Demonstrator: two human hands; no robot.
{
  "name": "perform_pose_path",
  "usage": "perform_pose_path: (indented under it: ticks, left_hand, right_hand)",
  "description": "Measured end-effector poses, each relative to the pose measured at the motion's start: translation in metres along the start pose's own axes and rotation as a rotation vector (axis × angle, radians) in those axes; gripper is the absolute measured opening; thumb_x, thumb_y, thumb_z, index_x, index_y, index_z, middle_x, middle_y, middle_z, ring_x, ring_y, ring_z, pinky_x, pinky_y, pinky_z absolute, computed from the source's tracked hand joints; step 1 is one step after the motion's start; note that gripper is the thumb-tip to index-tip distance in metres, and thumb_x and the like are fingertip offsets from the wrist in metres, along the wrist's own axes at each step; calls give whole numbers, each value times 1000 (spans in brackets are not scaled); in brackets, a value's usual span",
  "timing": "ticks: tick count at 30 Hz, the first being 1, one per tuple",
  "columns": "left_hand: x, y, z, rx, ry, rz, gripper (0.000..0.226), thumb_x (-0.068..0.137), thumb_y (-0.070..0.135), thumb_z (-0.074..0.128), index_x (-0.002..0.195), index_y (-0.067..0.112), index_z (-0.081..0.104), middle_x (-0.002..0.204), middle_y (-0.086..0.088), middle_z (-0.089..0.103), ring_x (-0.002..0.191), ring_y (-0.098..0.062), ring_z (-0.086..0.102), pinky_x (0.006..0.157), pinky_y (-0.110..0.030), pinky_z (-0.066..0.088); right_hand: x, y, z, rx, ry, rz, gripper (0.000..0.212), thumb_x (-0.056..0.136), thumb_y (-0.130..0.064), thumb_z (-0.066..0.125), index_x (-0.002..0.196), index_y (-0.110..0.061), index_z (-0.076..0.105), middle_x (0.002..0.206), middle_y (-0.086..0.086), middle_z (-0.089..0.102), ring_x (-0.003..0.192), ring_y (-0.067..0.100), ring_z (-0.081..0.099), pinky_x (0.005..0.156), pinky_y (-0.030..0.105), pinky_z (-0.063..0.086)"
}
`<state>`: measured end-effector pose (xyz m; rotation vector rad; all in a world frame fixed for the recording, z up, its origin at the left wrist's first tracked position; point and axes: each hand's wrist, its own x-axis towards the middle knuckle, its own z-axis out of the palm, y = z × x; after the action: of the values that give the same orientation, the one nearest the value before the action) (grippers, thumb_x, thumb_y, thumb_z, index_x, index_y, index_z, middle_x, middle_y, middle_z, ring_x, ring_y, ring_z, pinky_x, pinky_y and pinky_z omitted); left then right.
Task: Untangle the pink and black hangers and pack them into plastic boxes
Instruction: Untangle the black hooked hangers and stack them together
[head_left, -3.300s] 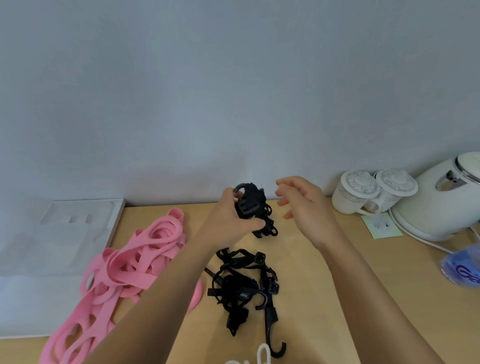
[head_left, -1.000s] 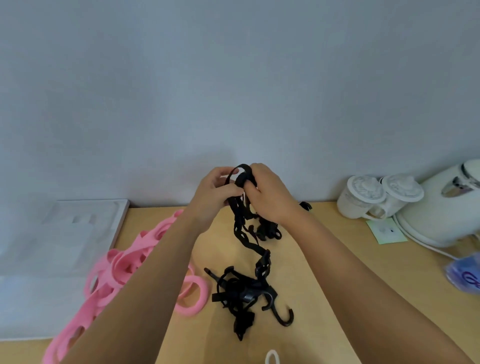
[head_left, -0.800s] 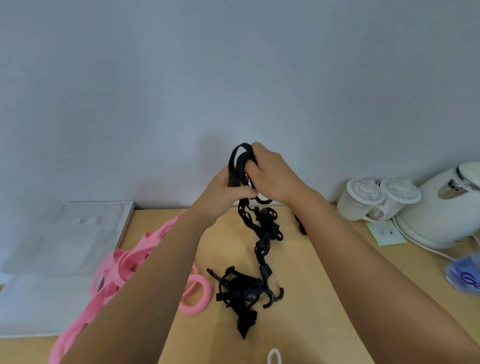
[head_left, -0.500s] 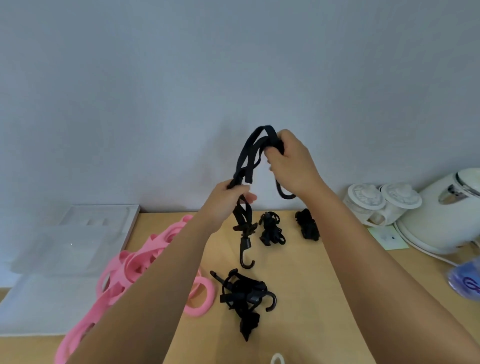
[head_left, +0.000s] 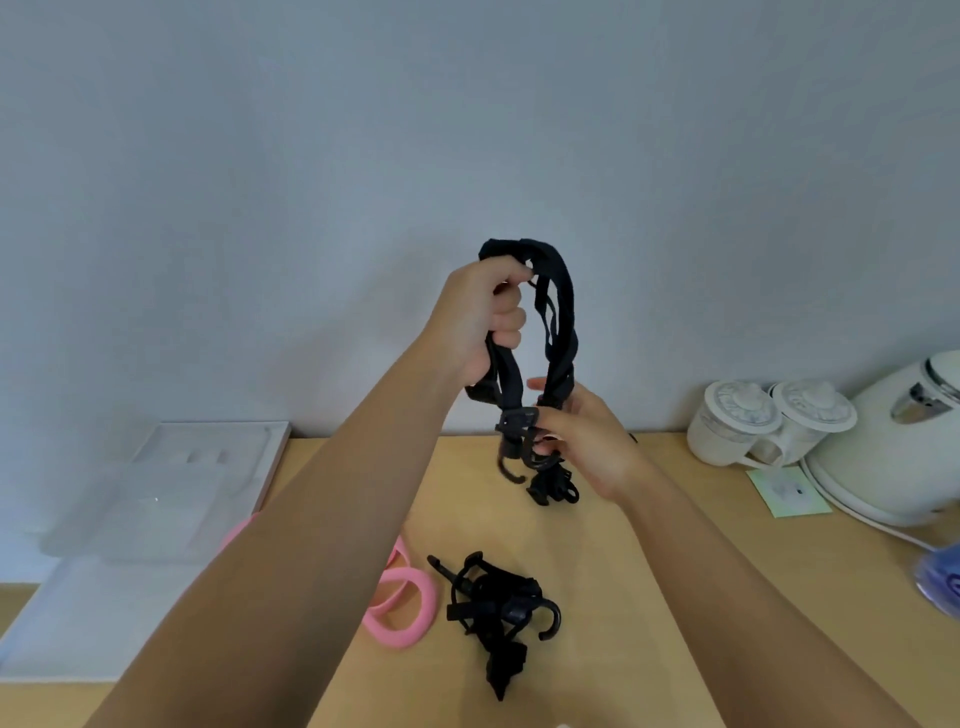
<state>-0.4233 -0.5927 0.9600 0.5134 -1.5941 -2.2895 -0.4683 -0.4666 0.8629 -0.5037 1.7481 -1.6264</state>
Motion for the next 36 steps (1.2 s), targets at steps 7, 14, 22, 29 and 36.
perform_pose_path:
  ticks: [7, 14, 22, 29, 36]
  left_hand:
    - [4, 12, 11, -133, 40, -34, 39, 83, 3, 43, 52, 22, 27, 41, 9, 18, 35, -6, 15, 34, -17, 13]
    - [9, 10, 14, -179, 28, -30, 39, 82, 3, 40, 53, 22, 24, 41, 9, 18, 35, -6, 15, 36, -18, 11]
    - [12, -6, -17, 42, 95, -6, 18, 89, 18, 50, 72, 18, 54, 61, 5, 49, 61, -11, 49, 66, -25, 43]
    - [7, -71, -53, 195, 195, -206, 26, 90, 45, 53, 99, 21, 59, 93, 1, 60, 91, -15, 57, 78, -32, 42]
    - [-12, -116, -58, 745, 610, 170, 27, 88, 25, 57, 109, 9, 51, 107, -2, 48, 100, -20, 48, 85, -31, 41]
  right_hand:
    - [-4, 9, -3, -132, -68, 25, 13, 79, -11, 57, 91, -9, 62, 83, 12, 48, 60, 15, 35, 52, 22, 28]
    - [-8, 10, 5, -75, -284, 21, 48, 61, -11, 45, 106, -14, 62, 106, 0, 68, 97, 14, 63, 46, 19, 27]
    - [-5, 15, 0, -36, -185, 8, 15, 73, -13, 50, 84, -10, 58, 75, 5, 64, 74, 16, 60, 47, 23, 27]
    - [-5, 8, 1, -57, -132, 33, 11, 83, -3, 46, 79, -8, 55, 69, 6, 62, 55, 11, 53, 44, 22, 25]
    - [7, -6, 6, -281, -3, 111, 3, 81, -12, 52, 80, -11, 54, 72, 8, 57, 58, 18, 40, 46, 22, 27]
